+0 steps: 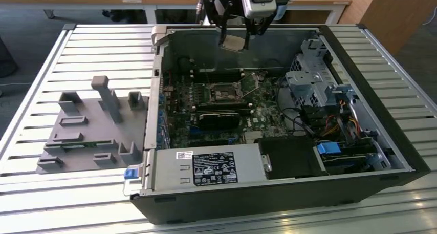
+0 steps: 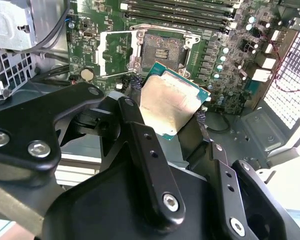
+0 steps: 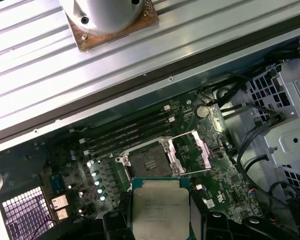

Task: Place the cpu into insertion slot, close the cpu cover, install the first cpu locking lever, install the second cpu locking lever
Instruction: 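Place the cpu into insertion slot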

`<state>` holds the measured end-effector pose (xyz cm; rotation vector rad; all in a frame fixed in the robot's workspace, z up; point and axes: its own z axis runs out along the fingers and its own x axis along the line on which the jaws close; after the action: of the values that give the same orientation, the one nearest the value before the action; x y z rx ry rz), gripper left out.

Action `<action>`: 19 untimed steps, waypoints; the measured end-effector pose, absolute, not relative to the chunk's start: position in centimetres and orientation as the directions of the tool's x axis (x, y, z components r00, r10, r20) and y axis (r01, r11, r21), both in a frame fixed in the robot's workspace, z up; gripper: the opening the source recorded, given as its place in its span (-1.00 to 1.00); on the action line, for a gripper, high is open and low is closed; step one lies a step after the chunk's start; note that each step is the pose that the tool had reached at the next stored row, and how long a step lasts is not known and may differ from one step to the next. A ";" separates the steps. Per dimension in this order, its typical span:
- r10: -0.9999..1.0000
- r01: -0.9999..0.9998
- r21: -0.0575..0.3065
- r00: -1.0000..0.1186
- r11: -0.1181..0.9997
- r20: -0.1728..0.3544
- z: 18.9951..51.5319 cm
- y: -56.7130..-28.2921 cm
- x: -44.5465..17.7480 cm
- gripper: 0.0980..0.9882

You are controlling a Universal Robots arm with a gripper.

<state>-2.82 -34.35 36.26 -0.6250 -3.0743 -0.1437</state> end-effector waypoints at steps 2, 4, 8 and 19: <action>0.397 0.397 0.089 -0.917 0.913 0.019 36.3 -34.3 -2.8 0.00; 0.405 0.405 0.089 -0.914 0.910 0.019 36.3 -34.3 -2.8 0.00; 0.420 0.420 0.089 -0.907 0.903 0.019 36.2 -34.3 -2.8 0.00; 0.463 0.462 0.089 -0.886 0.882 0.019 36.2 -34.3 -2.8 0.00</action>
<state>-2.82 -34.35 36.23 -0.7494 -3.0501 -0.1437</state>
